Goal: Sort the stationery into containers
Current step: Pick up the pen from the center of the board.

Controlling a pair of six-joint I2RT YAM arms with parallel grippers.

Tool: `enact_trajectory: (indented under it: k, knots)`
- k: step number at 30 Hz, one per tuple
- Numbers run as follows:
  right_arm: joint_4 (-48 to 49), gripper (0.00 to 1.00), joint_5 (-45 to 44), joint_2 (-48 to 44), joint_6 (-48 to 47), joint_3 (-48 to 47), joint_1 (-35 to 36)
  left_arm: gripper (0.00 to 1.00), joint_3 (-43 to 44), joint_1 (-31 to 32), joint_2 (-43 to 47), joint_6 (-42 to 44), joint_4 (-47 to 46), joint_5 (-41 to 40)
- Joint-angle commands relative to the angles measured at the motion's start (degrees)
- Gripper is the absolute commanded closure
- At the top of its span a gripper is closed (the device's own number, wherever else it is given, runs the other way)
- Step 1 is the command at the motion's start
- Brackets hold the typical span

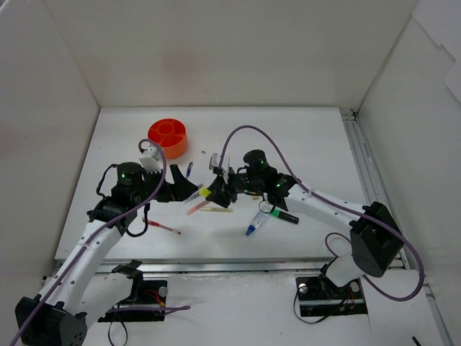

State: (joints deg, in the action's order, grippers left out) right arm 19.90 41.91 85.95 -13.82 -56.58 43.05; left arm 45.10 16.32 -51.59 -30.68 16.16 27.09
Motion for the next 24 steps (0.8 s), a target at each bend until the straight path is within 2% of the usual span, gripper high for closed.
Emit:
enact_trajectory:
  k: [1,6,15,24]
  knots:
    - [-2.24,0.87,2.48,-3.07,-8.85,-1.0,1.42,0.0,1.57,1.17,-1.75,-1.23,-8.51,9.9]
    - [0.13,0.88,1.16,-4.56,-7.98,0.32,2.13,0.02,0.78,3.28,-2.72,-2.19,-10.53,9.47]
    - [11.55,0.88,-1.39,-6.76,-2.44,3.67,2.39,0.11,-0.54,6.36,-3.86,-3.51,-14.4,7.89]
    - [13.67,0.87,-1.83,-8.17,-1.65,4.1,4.06,0.34,-0.63,7.5,-5.54,-4.13,-15.63,6.84]
